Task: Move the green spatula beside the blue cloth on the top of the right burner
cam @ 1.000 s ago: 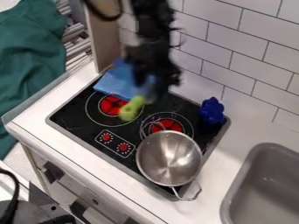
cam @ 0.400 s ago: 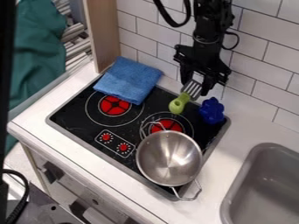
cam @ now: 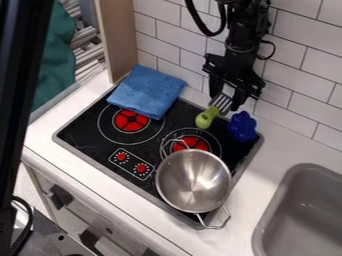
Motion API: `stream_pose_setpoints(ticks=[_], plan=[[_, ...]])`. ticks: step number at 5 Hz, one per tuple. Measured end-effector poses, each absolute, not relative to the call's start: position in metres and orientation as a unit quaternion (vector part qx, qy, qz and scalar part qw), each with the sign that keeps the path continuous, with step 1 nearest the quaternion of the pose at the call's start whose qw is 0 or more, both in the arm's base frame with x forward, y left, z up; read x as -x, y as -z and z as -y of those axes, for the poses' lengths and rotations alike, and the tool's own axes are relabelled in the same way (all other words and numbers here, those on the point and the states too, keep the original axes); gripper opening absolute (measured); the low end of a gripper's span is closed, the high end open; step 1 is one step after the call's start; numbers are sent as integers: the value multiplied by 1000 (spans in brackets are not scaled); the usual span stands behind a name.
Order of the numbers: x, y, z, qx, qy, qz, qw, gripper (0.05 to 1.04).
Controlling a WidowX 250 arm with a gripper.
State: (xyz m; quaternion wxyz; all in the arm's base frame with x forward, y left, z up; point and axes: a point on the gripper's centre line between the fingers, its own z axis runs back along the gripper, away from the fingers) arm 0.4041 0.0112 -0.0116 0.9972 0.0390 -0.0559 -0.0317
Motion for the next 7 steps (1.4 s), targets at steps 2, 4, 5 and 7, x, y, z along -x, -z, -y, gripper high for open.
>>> stream_pose_setpoints(ticks=[2,4,5,7], plan=[[-404,16,-10,-40,36,43,998,1012],[-398,-46,12,-78,36,95,992,1006],[-377,-61,28,-69,15,107,992,1006],[-329,-54,63,-34,-48,72,996,1005]])
